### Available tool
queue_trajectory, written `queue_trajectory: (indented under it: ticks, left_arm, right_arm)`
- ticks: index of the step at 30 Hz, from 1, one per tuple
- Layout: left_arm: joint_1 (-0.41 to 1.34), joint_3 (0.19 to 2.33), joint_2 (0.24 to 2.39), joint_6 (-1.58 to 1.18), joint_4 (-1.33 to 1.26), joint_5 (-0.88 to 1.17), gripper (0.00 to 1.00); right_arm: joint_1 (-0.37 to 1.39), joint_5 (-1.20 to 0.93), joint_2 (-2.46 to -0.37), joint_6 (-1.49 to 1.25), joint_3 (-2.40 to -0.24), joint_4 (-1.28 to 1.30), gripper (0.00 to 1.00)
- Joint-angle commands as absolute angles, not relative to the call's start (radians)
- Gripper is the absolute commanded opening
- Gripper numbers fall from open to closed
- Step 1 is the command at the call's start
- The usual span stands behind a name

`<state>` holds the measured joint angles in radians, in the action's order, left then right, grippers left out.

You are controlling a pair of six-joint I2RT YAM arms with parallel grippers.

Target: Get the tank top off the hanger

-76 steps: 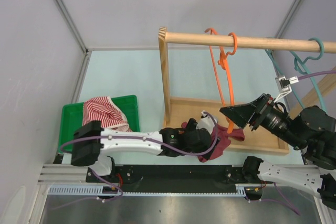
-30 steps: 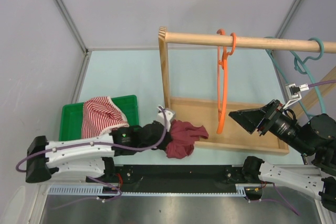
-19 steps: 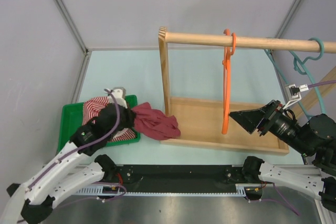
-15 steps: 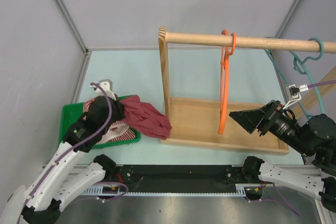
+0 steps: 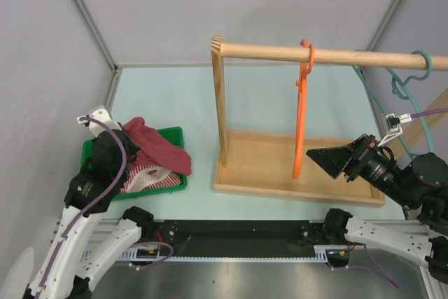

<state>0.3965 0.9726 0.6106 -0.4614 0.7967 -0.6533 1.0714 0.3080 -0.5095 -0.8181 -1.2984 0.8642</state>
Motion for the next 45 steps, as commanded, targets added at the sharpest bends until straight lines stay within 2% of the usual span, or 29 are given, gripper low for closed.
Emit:
queue_trajectory:
  ticks: [1,8,16,19,21,22,24,25,26,28,29,32,34,37,45]
  left_arm:
    - [0.38,1.014,0.618,-0.419,0.773,-0.759,0.0]
    - [0.367,1.015,0.624,-0.325,0.739,-0.86,0.01]
    - [0.364,1.035,0.612,-0.276,0.701,-0.88,0.01]
    - [0.364,1.008,0.603,-0.334,0.713,-0.822,0.02]
    - [0.364,0.964,0.601,-0.389,0.719,-0.773,0.06]
    - [0.362,0.95,0.6,-0.411,0.736,-0.761,0.1]
    - [0.362,0.914,0.595,-0.463,0.747,-0.709,0.3]
    - [0.362,0.904,0.583,-0.475,0.752,-0.694,0.5]
    - [0.364,0.885,0.58,-0.483,0.753,-0.677,0.59]
    - [0.364,0.873,0.56,-0.491,0.765,-0.669,0.69]
    - [0.364,0.87,0.554,-0.495,0.773,-0.676,0.78]
    - [0.364,0.871,0.523,-0.497,0.79,-0.677,0.9]
    - [0.364,0.879,0.509,-0.494,0.798,-0.652,0.95]
    - [0.362,0.91,0.505,-0.468,0.796,-0.605,0.98]
    - [0.364,0.919,0.554,-0.413,0.663,-0.084,0.98]
  right_arm:
    - [1.069,0.318,-0.518,-0.811,-1.324,0.856,0.9]
    - [1.069,0.313,-0.514,-0.818,-1.315,0.861,0.9]
    - [1.069,0.318,-0.52,-0.815,-1.31,0.868,0.9]
    - [1.069,0.313,-0.52,-0.816,-1.302,0.864,0.9]
    - [1.069,0.307,-0.517,-0.825,-1.286,0.858,0.9]
    - [1.069,0.301,-0.512,-0.828,-1.282,0.856,0.9]
    - [1.069,0.291,-0.509,-0.834,-1.275,0.865,0.91]
    - [1.069,0.29,-0.505,-0.834,-1.267,0.885,0.91]
    - [1.071,0.285,-0.502,-0.834,-1.266,0.896,0.92]
    - [1.069,0.281,-0.488,-0.825,-1.25,0.931,0.95]
    - [1.069,0.279,-0.471,-0.825,-1.241,0.942,0.95]
    - [1.069,0.261,-0.419,-0.822,-1.192,0.953,0.98]
    - [1.069,0.226,-0.388,-0.822,-1.157,0.922,1.0]
    - [1.069,0.164,-0.342,-0.825,-1.098,0.87,1.0]
    - [1.068,0.08,-0.305,-0.851,-0.984,0.807,1.0]
